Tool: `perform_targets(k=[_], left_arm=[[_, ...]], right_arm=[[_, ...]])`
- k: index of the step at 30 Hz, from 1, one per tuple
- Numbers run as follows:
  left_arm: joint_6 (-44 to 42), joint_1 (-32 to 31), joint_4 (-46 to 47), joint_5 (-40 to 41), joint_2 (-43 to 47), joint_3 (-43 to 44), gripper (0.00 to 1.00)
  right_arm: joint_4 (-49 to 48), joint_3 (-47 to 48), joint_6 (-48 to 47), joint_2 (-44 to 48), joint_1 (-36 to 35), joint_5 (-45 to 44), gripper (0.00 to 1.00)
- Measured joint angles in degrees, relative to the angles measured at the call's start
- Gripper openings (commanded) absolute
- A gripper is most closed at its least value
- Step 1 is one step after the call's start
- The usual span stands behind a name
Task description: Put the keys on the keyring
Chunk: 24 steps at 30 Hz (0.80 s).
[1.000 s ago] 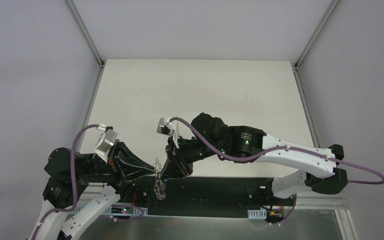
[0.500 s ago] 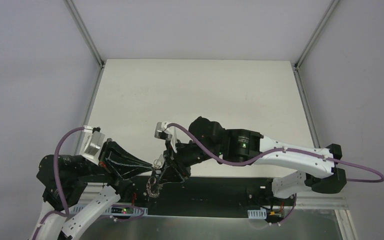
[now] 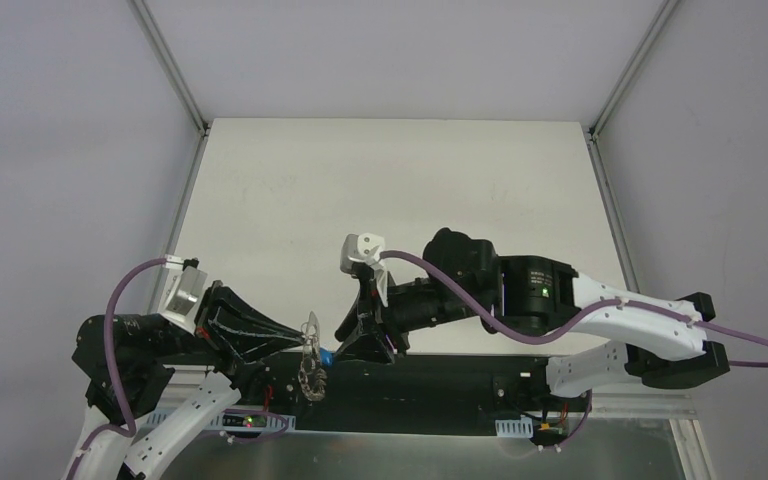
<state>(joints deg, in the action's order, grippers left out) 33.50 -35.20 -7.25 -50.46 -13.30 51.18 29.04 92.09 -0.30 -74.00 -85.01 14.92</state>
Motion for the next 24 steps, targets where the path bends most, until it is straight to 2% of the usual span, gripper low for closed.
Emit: perform_targets(k=[24], left_arm=[[2.3, 0.0, 3.9, -1.6, 0.2, -1.4, 0.0]], right_arm=[[-4.9, 3.5, -4.5, -2.8, -1.1, -2.1, 0.33]])
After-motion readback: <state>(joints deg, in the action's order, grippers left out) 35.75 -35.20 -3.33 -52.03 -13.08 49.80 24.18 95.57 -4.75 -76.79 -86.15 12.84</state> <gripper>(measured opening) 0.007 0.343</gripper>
